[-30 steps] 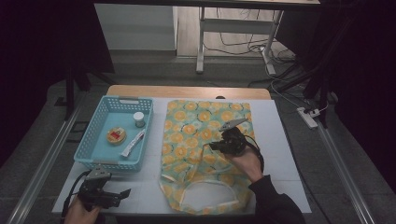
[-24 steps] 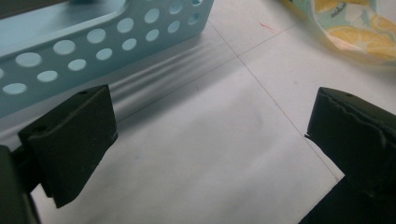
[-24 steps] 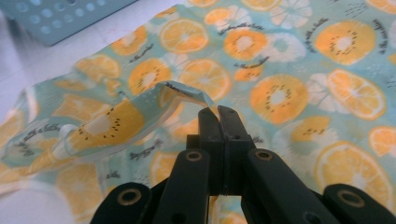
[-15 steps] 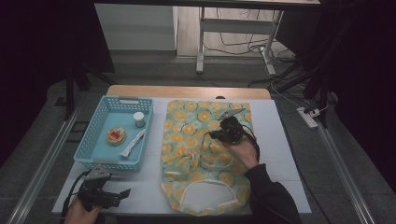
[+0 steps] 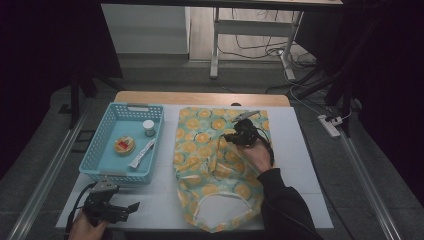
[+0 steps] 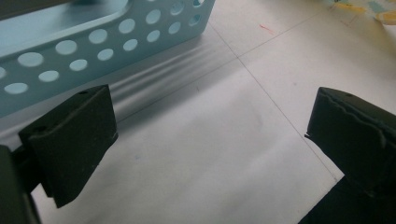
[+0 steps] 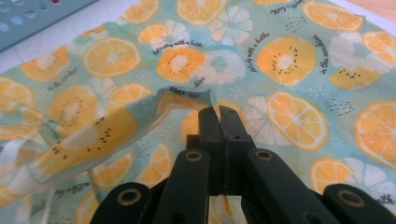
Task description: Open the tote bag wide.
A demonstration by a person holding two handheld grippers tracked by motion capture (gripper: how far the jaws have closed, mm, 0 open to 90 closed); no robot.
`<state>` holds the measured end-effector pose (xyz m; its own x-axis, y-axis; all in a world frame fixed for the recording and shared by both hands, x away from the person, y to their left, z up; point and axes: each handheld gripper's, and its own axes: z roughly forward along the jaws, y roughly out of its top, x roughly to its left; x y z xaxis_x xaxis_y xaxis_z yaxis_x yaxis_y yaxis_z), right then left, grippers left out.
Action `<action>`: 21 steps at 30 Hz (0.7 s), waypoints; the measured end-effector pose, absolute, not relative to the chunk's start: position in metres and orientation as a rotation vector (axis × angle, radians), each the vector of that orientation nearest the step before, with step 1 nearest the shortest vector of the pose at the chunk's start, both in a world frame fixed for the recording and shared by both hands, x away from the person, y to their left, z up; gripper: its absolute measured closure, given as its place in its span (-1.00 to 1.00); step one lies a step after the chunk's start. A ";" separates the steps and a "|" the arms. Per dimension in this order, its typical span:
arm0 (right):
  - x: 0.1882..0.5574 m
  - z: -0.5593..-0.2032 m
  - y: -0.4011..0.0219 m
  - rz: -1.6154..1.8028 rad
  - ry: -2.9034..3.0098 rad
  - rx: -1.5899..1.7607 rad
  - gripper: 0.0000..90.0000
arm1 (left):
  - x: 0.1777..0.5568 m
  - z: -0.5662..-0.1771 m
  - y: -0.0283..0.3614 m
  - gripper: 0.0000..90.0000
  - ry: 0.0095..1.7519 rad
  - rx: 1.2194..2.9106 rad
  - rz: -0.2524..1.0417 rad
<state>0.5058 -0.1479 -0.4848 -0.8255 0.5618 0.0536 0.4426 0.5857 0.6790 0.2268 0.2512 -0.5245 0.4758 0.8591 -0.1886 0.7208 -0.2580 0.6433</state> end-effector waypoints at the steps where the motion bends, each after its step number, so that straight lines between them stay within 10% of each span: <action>1: 0.507 -0.488 -0.147 1.055 2.651 0.842 0.98 | 0.227 -0.525 0.251 -0.96 1.304 2.043 0.259; 13: 0.513 -0.517 -0.146 0.942 2.705 0.858 0.92 | 0.226 -0.525 0.251 -0.96 1.303 2.044 0.263; 21: 0.508 -0.495 -0.154 1.034 2.659 0.872 0.45 | 0.226 -0.524 0.251 -0.95 1.301 2.044 0.266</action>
